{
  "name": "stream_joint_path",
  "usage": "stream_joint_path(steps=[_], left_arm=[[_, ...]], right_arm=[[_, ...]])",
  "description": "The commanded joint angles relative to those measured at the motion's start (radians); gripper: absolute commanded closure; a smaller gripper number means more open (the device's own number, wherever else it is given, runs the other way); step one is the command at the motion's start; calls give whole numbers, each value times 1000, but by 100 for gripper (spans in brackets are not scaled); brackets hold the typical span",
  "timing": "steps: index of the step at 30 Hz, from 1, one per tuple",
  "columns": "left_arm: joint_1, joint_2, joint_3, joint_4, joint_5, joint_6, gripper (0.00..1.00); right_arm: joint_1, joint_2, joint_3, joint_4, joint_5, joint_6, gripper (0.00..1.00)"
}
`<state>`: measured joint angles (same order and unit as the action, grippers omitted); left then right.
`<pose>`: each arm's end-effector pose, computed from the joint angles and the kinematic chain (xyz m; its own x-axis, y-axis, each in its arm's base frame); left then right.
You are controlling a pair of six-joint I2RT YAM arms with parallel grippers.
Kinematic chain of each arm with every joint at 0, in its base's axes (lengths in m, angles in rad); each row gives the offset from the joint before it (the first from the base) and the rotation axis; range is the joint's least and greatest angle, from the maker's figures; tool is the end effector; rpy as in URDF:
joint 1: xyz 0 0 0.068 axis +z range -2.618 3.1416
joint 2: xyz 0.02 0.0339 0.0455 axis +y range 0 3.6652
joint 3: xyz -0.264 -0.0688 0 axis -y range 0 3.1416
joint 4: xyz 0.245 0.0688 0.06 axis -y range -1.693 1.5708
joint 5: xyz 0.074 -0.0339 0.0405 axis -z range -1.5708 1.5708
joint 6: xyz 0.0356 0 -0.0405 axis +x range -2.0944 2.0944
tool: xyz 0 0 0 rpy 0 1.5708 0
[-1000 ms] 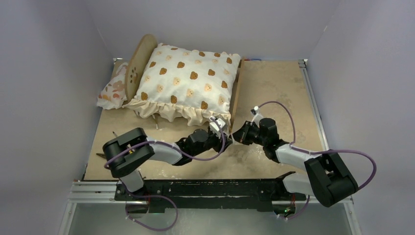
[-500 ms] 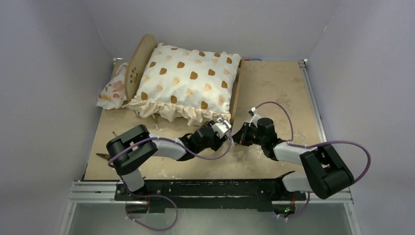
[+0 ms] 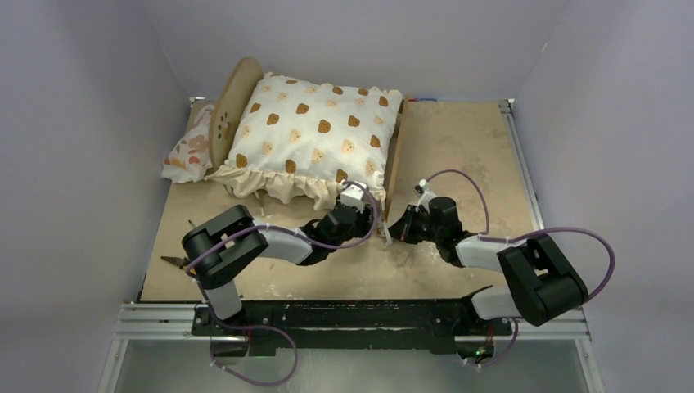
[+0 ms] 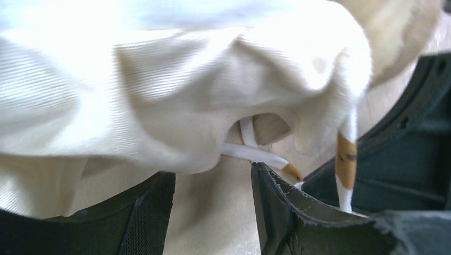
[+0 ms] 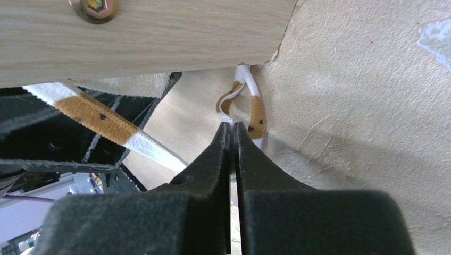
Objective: Set up the pet bed
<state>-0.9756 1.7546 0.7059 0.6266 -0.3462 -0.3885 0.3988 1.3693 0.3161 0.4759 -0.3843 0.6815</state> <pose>0.2009 -0.2752 0.1466 -0.4419 0.0171 -0.8969 0.4732 0.8538 -0.2169 0.2069 0.1017 0.1305 -0.7997 0.2967 -0.5219 -0.1876 0.7022 0.6868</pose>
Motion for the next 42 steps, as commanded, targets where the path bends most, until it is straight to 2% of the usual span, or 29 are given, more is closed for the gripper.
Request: stream_joint_path(steps=[1, 7, 12, 19, 24, 30, 36, 42], left_arm=[[2, 9, -12, 61, -131, -296, 46], [-20, 73, 49, 9, -259, -434, 47], [-71, 133, 104, -36, -393, -447, 49], [-95, 200, 106, 11, -475, -469, 50], [-118, 256, 153, -78, -566, -493, 54], [-135, 329, 204, -196, -596, -532, 60], [-160, 384, 276, -418, -651, -588, 71], [-169, 414, 305, -673, -698, -696, 94]], right_arm=[[-3, 10, 24, 43, 6, -22, 100], [-3, 30, 21, 63, -7, -22, 100], [-4, 41, 20, 74, -16, -22, 100], [-5, 57, 13, 101, -29, -21, 100], [-5, 61, 10, 116, -39, -19, 100], [-5, 50, 3, 115, -42, -17, 100], [-5, 24, 6, 95, -38, -19, 100], [-7, -50, 8, 29, 11, -27, 100]])
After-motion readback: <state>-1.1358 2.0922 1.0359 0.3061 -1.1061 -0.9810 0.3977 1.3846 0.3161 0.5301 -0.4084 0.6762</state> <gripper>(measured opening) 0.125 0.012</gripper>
